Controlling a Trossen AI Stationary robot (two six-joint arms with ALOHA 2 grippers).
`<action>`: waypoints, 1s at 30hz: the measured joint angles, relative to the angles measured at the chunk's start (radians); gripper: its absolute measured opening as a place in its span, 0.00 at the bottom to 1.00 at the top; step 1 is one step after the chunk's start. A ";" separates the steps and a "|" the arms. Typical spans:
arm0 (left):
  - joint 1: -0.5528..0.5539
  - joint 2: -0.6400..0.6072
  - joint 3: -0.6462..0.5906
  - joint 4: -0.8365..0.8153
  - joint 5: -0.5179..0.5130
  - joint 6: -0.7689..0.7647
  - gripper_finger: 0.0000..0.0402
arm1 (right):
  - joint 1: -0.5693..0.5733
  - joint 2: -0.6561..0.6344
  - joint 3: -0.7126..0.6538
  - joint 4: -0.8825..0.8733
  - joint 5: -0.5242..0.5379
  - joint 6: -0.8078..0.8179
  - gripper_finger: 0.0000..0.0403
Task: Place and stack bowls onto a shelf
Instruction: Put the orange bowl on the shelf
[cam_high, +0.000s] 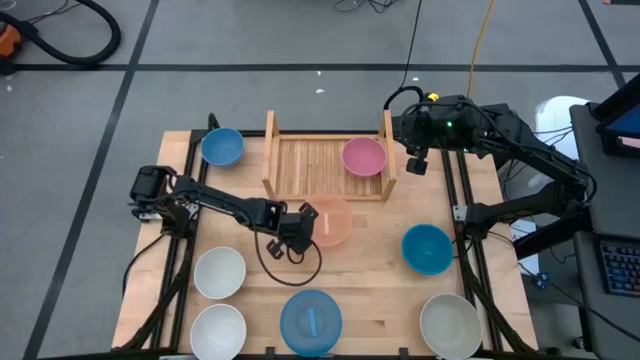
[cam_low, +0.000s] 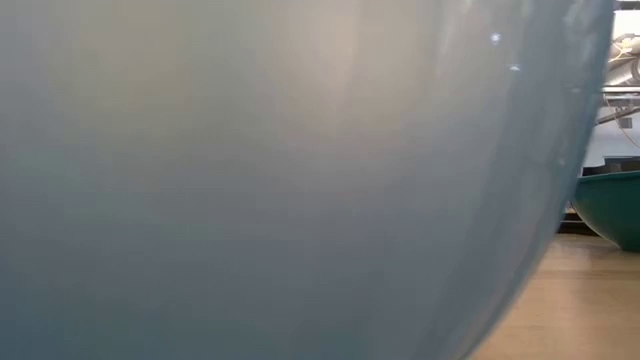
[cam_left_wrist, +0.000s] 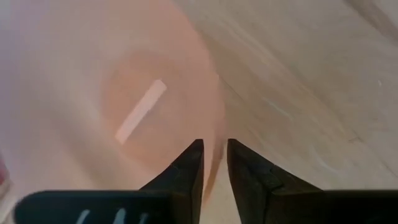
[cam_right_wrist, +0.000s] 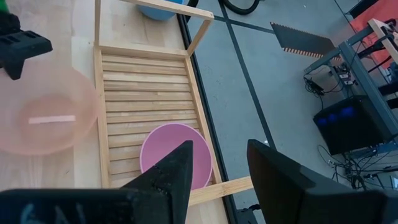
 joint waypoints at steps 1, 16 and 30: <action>0.000 0.000 0.000 0.002 0.001 -0.010 0.15 | 0.000 0.000 0.000 0.000 0.000 0.000 0.36; 0.010 -0.040 0.036 -0.055 -0.014 -0.233 0.02 | 0.000 0.000 0.000 0.000 0.000 0.000 0.36; 0.239 -0.070 0.267 -0.278 -0.044 -0.422 0.02 | 0.000 0.000 0.000 0.000 0.000 0.000 0.36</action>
